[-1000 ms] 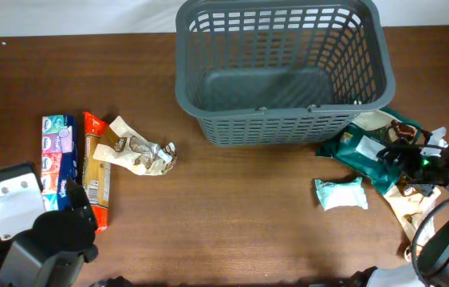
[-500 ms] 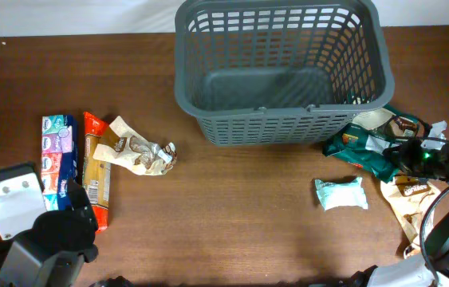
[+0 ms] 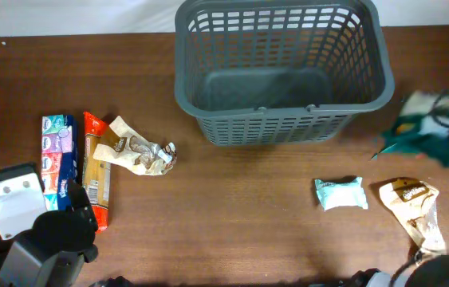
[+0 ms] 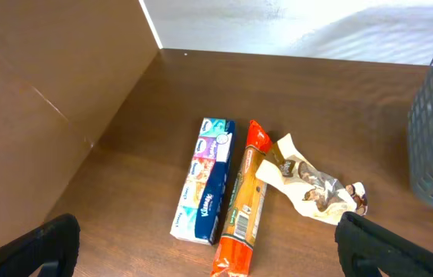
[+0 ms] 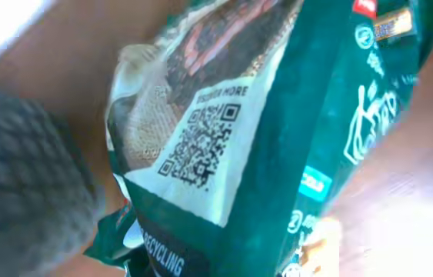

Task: Pack container
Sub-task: 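Carry the Nescafé bag into the basket and open the right gripper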

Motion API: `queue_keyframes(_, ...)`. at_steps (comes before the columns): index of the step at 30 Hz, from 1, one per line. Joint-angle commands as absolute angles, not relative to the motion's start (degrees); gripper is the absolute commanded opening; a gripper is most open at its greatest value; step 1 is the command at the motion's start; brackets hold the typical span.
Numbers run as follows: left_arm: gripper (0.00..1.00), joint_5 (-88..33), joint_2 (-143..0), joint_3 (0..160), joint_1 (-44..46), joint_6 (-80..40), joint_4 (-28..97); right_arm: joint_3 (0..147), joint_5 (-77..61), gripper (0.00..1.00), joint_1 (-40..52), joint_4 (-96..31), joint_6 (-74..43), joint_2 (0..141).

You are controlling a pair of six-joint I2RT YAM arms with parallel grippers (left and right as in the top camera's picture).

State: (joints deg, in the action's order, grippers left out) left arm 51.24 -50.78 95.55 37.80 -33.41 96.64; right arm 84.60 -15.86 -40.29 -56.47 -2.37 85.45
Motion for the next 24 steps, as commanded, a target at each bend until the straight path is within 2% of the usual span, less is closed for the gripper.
queue_keyframes(1,0.99,51.44,-50.94,95.59,37.58,-32.69,96.66,95.74,-17.19,0.04,-40.14,-59.11,-1.76,78.72)
queue_keyframes(7,0.99,51.88,-50.94,95.59,37.58,-32.69,96.44,118.15,-20.32,0.04,-40.14,-65.19,-1.98,77.17)
queue_keyframes(10,0.99,51.86,-50.94,95.59,37.58,-32.71,96.47,126.76,-28.01,0.04,-40.14,-65.1,-3.81,77.17)
queue_keyframes(13,0.99,51.88,-50.94,95.59,37.58,-32.71,95.92,128.53,-44.49,0.04,-38.46,-63.05,-7.09,77.67)
queue_keyframes(18,0.99,51.7,-50.94,95.59,37.58,-32.71,95.42,128.53,-45.12,0.04,-23.66,-63.37,-6.22,84.62)
queue_keyframes(24,0.99,50.57,-50.94,95.59,37.58,-32.69,96.66,128.53,-35.55,0.04,-4.93,-67.75,-2.7,99.96)
